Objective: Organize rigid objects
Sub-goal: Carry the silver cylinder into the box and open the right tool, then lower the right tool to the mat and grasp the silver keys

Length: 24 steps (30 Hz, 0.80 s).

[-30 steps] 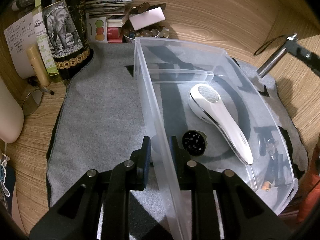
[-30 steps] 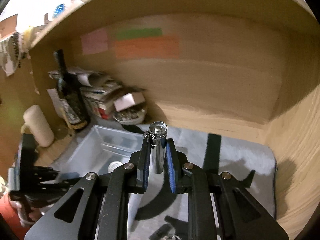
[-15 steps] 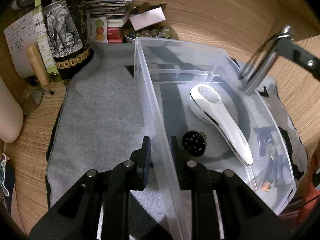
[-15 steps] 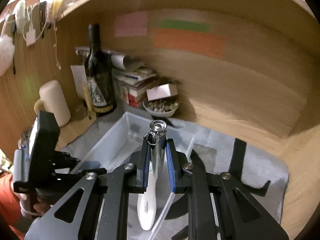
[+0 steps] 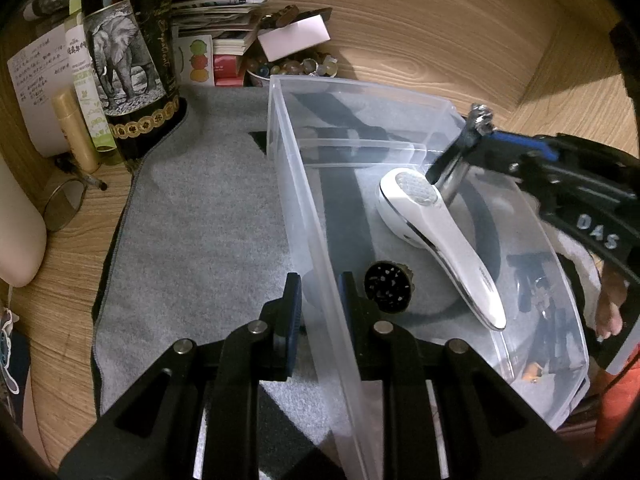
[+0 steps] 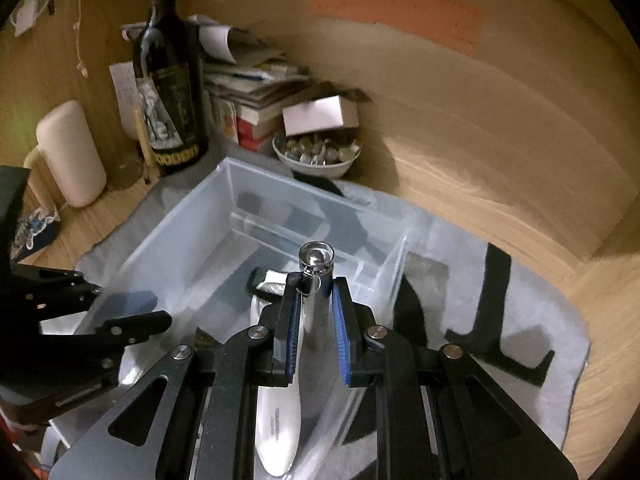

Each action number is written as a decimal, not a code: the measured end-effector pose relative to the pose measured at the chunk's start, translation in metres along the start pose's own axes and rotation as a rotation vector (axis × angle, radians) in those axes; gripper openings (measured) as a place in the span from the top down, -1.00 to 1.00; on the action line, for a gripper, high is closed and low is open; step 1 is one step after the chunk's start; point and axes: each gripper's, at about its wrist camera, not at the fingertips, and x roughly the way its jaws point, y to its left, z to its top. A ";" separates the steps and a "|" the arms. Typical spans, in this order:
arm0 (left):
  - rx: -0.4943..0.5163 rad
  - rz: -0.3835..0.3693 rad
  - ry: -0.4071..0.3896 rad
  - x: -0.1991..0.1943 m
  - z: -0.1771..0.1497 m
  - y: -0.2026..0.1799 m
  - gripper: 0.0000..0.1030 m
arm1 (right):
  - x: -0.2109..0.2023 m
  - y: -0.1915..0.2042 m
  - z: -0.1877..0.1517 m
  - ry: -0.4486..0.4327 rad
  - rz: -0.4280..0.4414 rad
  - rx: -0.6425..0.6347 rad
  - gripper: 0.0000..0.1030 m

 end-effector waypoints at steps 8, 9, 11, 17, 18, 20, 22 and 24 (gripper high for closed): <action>-0.001 -0.001 -0.001 0.000 0.000 0.000 0.63 | 0.011 0.005 0.003 0.022 -0.008 -0.032 0.69; 0.000 0.000 0.000 0.000 0.000 0.000 0.63 | 0.012 0.005 0.003 0.025 -0.013 -0.034 0.62; -0.001 0.001 0.000 0.000 0.000 0.000 0.63 | 0.012 0.005 0.002 0.023 -0.004 -0.026 0.46; 0.002 0.002 0.001 0.000 0.000 -0.001 0.63 | -0.005 0.000 0.002 -0.016 0.040 0.001 0.35; 0.002 0.002 0.001 0.000 0.000 -0.001 0.63 | -0.010 -0.002 0.002 -0.026 0.043 0.008 0.31; 0.001 0.001 0.001 0.001 0.000 -0.001 0.63 | -0.022 -0.008 0.001 -0.057 0.048 0.028 0.22; 0.000 0.001 0.001 0.000 0.000 -0.001 0.63 | -0.035 -0.015 -0.001 -0.081 0.055 0.048 0.14; 0.000 0.000 0.001 0.001 0.000 -0.001 0.63 | -0.051 -0.022 -0.005 -0.104 0.050 0.063 0.14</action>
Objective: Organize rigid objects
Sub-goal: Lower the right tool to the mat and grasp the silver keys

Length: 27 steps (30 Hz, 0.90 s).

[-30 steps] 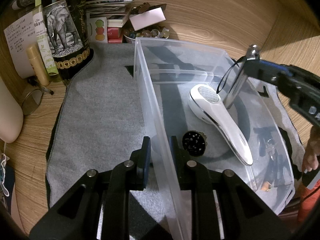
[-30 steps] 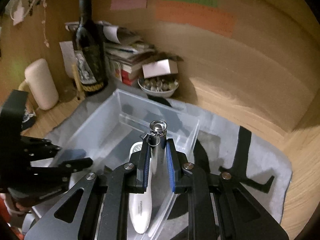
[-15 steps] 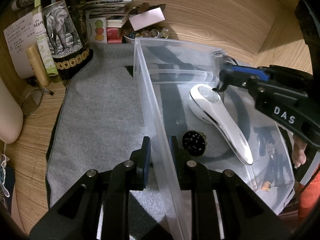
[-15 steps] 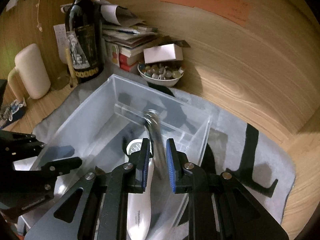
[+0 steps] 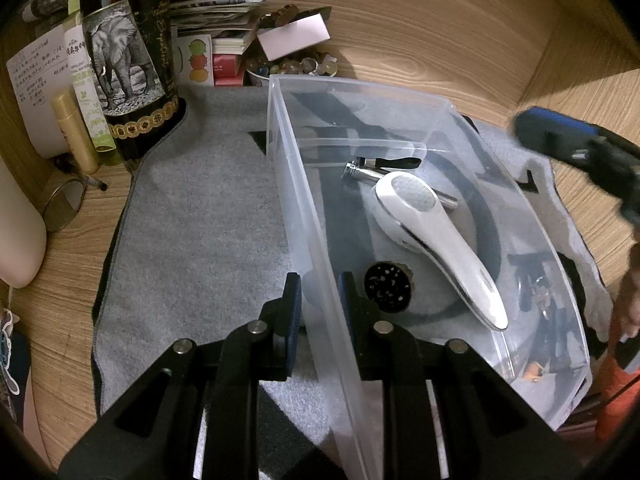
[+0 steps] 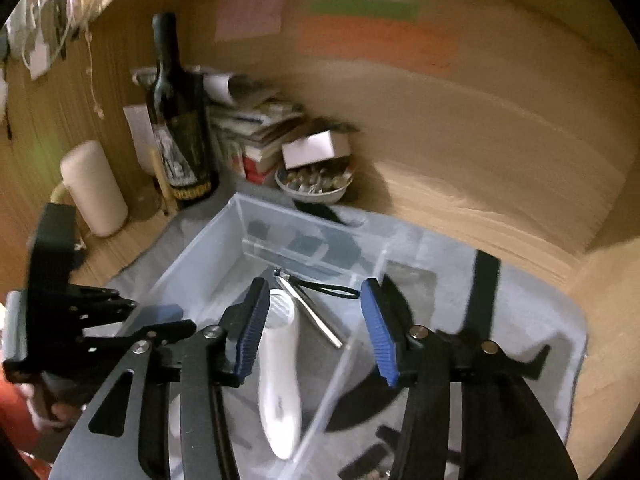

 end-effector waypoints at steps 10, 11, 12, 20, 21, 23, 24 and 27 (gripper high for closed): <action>0.003 0.000 -0.001 0.001 0.000 0.000 0.63 | -0.044 -0.050 -0.036 -0.009 -0.144 0.104 -0.08; 0.003 0.000 -0.001 0.001 0.000 0.000 0.63 | -0.042 -0.053 -0.043 0.013 -0.151 0.110 -0.08; 0.003 0.000 -0.001 0.001 0.000 0.000 0.63 | -0.040 -0.056 -0.049 0.033 -0.156 0.117 -0.08; 0.003 0.000 -0.001 0.000 0.000 0.000 0.63 | -0.023 -0.072 -0.102 0.171 -0.194 0.159 -0.08; 0.002 -0.001 -0.001 0.000 0.000 0.000 0.63 | -0.022 -0.074 -0.107 0.184 -0.199 0.169 -0.08; 0.004 0.000 -0.001 0.000 0.000 0.000 0.63 | -0.018 -0.082 -0.123 0.227 -0.214 0.193 -0.08; 0.003 0.000 -0.001 0.000 0.000 0.000 0.63 | -0.016 -0.085 -0.128 0.243 -0.215 0.207 -0.08; 0.002 -0.001 -0.001 0.000 0.000 0.000 0.63 | -0.012 -0.089 -0.143 0.286 -0.190 0.246 -0.09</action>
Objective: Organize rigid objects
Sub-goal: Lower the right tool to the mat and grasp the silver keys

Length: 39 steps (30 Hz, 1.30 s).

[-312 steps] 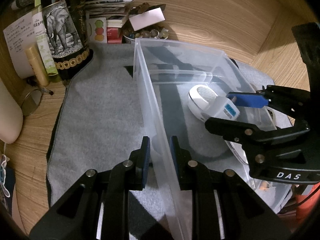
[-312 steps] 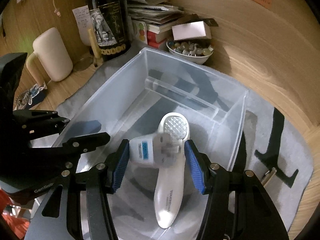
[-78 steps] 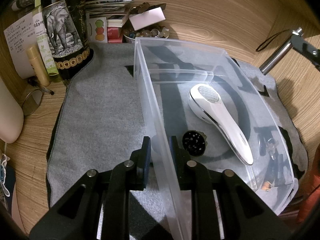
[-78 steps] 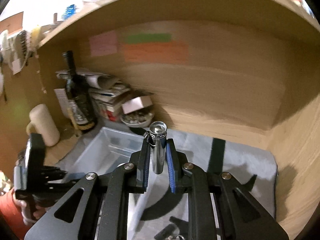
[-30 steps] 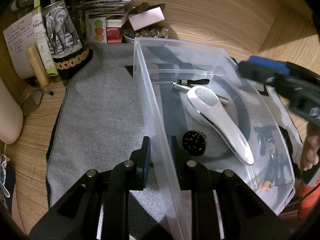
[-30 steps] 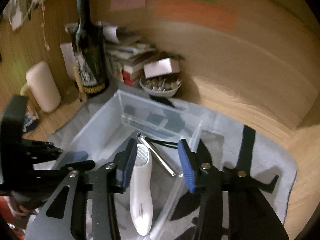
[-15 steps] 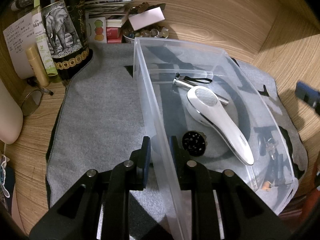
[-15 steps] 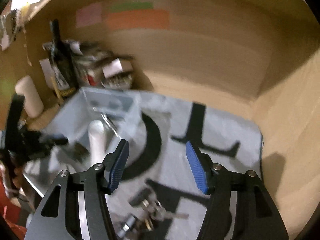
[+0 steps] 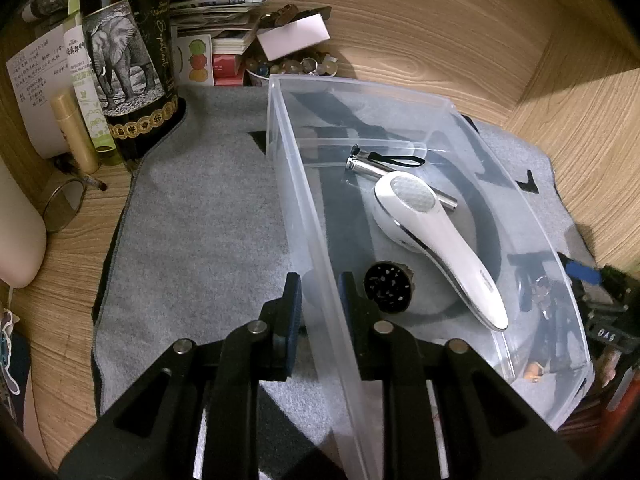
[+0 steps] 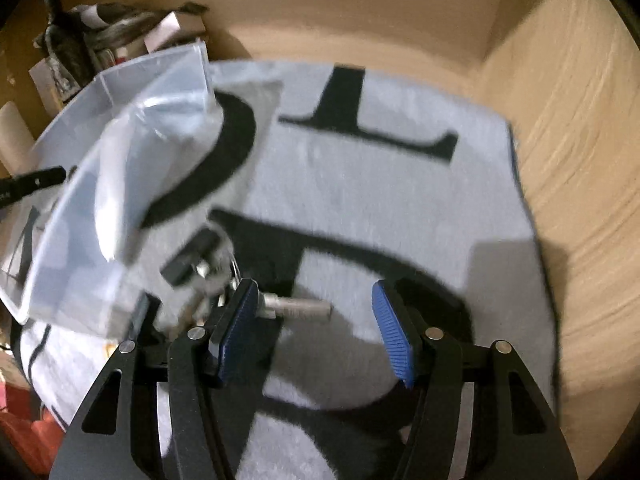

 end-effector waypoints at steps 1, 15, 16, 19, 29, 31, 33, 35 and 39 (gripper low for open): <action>0.000 0.000 0.000 0.000 0.000 0.000 0.63 | 0.000 -0.001 -0.002 -0.003 0.010 0.009 -0.19; -0.003 -0.001 -0.001 0.000 0.000 0.000 0.63 | 0.002 0.013 -0.001 -0.013 0.048 -0.001 -0.38; -0.004 -0.001 -0.001 0.000 -0.001 0.001 0.63 | 0.004 0.013 -0.001 -0.015 0.045 -0.003 -0.38; -0.004 -0.001 0.000 0.000 -0.001 0.001 0.63 | 0.004 0.008 -0.001 -0.027 0.038 -0.006 -0.33; -0.005 -0.002 -0.001 0.000 -0.001 0.001 0.63 | -0.003 -0.032 -0.001 -0.020 0.050 0.172 -0.26; -0.007 -0.002 -0.001 0.000 -0.001 0.001 0.63 | -0.007 -0.020 -0.001 -0.025 0.093 0.140 -0.26; -0.007 -0.001 0.000 0.000 -0.001 0.002 0.63 | -0.008 -0.002 -0.001 -0.026 0.084 0.066 -0.26; -0.006 -0.001 0.000 0.000 -0.001 0.002 0.63 | -0.005 0.013 -0.003 -0.012 0.076 0.001 -0.26; -0.005 0.001 0.001 0.000 -0.001 0.002 0.63 | 0.004 0.024 -0.006 0.004 0.055 -0.045 -0.35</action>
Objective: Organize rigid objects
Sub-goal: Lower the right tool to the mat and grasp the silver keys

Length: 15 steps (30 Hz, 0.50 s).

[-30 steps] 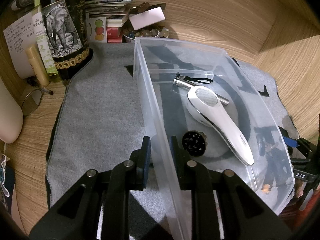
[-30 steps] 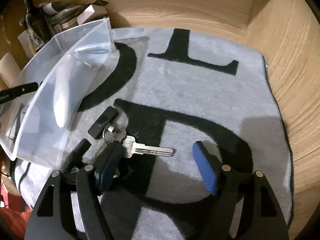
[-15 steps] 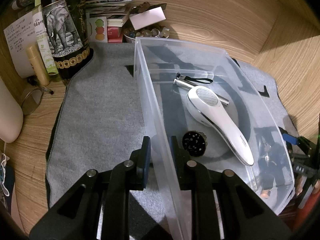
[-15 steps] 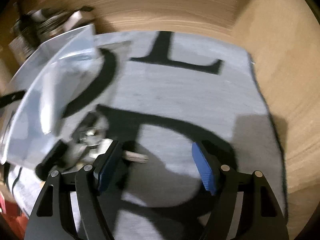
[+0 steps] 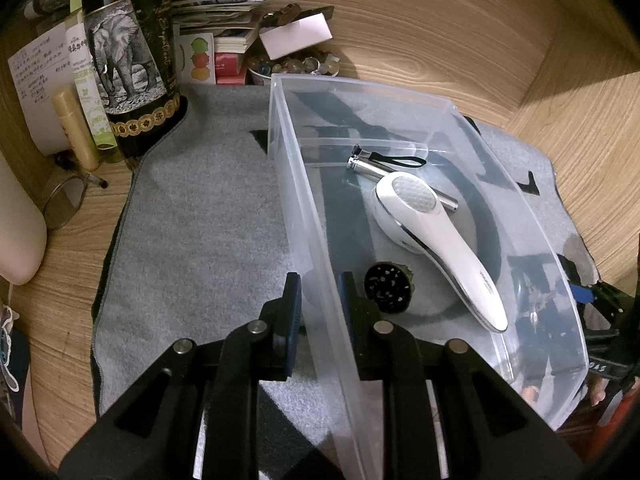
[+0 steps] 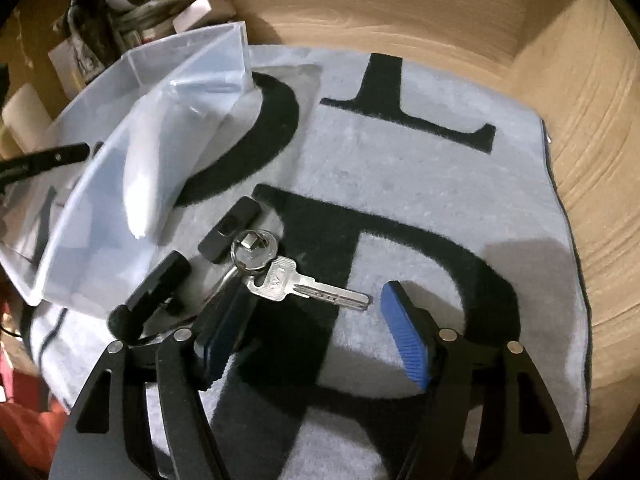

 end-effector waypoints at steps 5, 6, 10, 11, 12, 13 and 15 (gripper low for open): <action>-0.006 -0.003 -0.001 0.000 0.000 0.000 0.63 | 0.002 0.000 0.000 -0.005 -0.004 0.015 -0.41; -0.008 -0.004 -0.001 0.000 0.000 0.001 0.63 | 0.000 0.002 -0.002 -0.010 -0.010 0.017 -0.41; -0.009 -0.004 -0.001 -0.001 0.000 0.001 0.63 | 0.000 -0.005 0.000 -0.030 -0.024 0.042 -0.15; -0.008 -0.004 -0.001 -0.001 0.000 0.001 0.63 | -0.001 -0.007 0.000 -0.029 -0.017 0.054 -0.15; -0.008 -0.004 -0.001 -0.001 0.000 0.001 0.63 | -0.002 -0.010 0.000 -0.030 -0.013 0.071 -0.15; -0.007 -0.003 -0.001 -0.001 0.000 0.001 0.63 | -0.003 -0.012 0.000 -0.034 -0.020 0.083 -0.15; -0.006 -0.003 -0.002 -0.001 -0.001 0.001 0.63 | -0.005 -0.017 0.001 -0.047 -0.035 0.100 -0.15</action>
